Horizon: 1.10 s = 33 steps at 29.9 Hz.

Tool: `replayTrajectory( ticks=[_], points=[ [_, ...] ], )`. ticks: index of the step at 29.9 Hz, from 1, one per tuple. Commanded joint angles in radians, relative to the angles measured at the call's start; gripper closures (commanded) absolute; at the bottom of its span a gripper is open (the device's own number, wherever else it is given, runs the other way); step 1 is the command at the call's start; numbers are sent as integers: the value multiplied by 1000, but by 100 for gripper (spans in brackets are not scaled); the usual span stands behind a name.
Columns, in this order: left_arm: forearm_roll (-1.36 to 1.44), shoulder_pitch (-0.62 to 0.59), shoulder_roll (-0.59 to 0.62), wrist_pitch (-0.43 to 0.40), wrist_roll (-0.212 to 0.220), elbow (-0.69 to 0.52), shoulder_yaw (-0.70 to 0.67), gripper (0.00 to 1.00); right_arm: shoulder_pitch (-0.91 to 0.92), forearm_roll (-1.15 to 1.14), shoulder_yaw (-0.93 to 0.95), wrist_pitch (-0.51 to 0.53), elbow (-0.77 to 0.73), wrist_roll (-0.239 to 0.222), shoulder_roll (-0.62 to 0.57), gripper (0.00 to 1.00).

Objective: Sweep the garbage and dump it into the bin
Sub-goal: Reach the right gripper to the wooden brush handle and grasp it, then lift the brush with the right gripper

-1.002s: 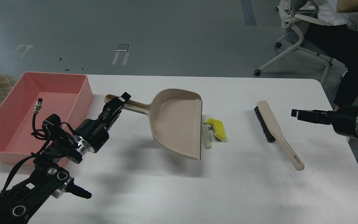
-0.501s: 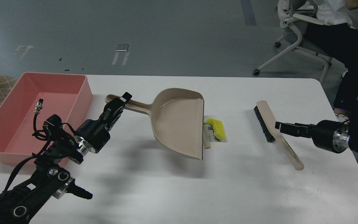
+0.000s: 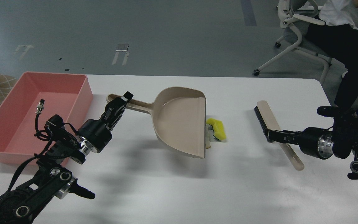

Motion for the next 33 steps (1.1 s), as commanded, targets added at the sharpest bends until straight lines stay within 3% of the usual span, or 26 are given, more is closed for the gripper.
replayTrajectory(
  ticks=[1, 3, 10, 14, 21, 33],
  points=[
    [-3, 0, -1, 0, 0, 0, -1, 97, -1, 1, -3, 3, 3, -26, -4, 19],
    [-3, 2, -2, 0, 0, 0, -1, 97, -6, 1, -6, 5, 27, -58, -14, 20],
    [-4, 0, -4, 0, 0, 0, 1, 97, -20, 3, -8, 6, 42, -71, -34, 20],
    [-4, 2, -4, 0, 0, -4, -1, 97, -46, 3, -8, 8, 65, -103, -42, 23],
    [-7, 0, 4, 0, 0, -4, -5, 97, -49, 4, -6, 11, 81, -106, -63, 25],
    [-12, -2, 8, -2, 0, -7, -16, 97, -46, 3, 1, 11, 96, -120, -68, 36]
  ],
)
